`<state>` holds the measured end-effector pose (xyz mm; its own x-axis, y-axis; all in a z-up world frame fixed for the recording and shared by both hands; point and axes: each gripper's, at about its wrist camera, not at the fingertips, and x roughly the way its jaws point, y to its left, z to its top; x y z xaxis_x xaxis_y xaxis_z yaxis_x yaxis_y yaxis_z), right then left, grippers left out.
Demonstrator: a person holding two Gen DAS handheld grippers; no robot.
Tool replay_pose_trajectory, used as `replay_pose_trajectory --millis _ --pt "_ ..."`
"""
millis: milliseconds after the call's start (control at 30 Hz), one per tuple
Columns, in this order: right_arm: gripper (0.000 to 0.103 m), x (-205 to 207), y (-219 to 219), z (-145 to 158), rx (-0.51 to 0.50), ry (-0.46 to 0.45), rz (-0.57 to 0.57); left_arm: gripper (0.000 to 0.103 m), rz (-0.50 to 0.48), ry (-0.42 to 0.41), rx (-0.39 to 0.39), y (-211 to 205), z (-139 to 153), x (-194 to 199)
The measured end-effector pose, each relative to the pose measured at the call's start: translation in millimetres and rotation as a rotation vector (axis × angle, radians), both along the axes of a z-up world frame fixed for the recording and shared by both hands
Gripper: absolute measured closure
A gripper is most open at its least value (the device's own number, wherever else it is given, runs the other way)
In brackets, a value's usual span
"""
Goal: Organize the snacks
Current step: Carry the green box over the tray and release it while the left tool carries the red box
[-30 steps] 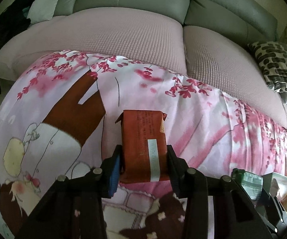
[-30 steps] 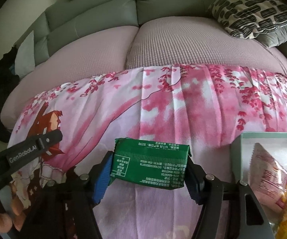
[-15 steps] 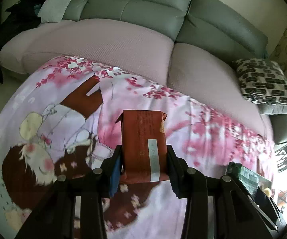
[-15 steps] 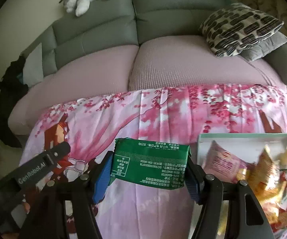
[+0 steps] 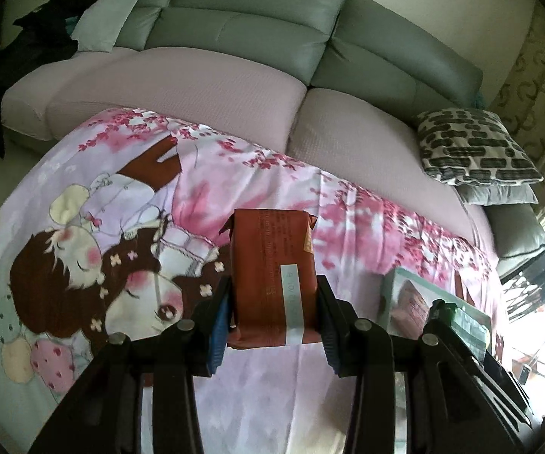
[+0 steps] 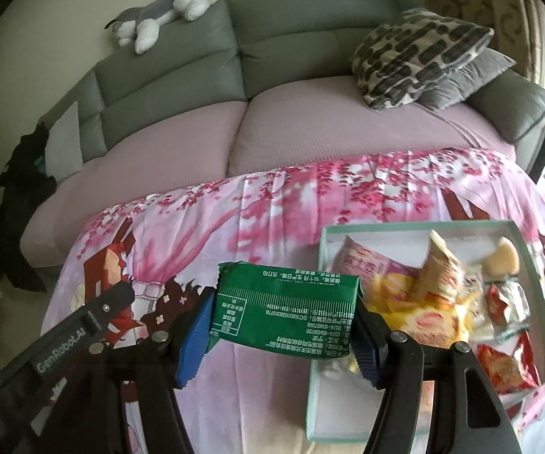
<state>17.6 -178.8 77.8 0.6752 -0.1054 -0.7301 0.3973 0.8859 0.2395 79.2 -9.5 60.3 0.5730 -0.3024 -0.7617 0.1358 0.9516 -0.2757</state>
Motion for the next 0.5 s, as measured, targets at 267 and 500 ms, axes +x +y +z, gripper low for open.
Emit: replay_pose_trajectory --millis 267,500 --pt "0.035 -26 -18 -1 0.016 -0.012 -0.058 0.06 -0.062 -0.007 0.016 -26 -8 -22" --pt "0.035 -36 -33 1 0.031 -0.034 -0.086 0.06 -0.1 -0.014 0.052 -43 -11 -29"
